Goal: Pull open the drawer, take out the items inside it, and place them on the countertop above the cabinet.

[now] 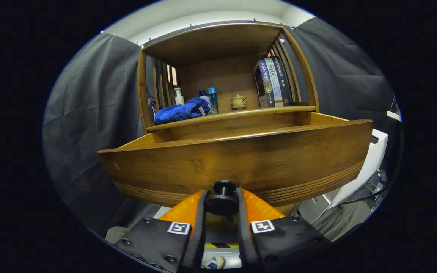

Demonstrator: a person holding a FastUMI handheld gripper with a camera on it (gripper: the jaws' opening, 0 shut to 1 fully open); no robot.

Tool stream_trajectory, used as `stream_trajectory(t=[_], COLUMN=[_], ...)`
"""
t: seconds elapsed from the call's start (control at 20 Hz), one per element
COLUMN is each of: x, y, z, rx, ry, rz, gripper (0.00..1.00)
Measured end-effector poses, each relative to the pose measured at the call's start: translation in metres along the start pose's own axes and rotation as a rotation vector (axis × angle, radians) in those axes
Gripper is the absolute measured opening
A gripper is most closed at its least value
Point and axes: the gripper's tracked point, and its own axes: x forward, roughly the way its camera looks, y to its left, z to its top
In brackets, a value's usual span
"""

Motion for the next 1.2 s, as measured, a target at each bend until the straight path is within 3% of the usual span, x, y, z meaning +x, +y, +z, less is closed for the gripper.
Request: stream_trajectory(t=[0.55, 0.7, 0.9, 1.05, 1.2], x=[-0.024, -0.026, 0.026, 0.08, 0.117], y=[0.015, 0.028, 0.025, 0.018, 0.007], z=[0.02, 0.111, 0.193, 0.203, 0.175], rx=[-0.066, -0.023, -0.037, -0.079, -0.132], ry=[-0.024, -0.145, -0.062, 0.089, 0.284], rz=[0.037, 0.107, 0.11, 0.06, 0.003], gripper=[0.99, 0.98, 0.98, 0.98, 0.99])
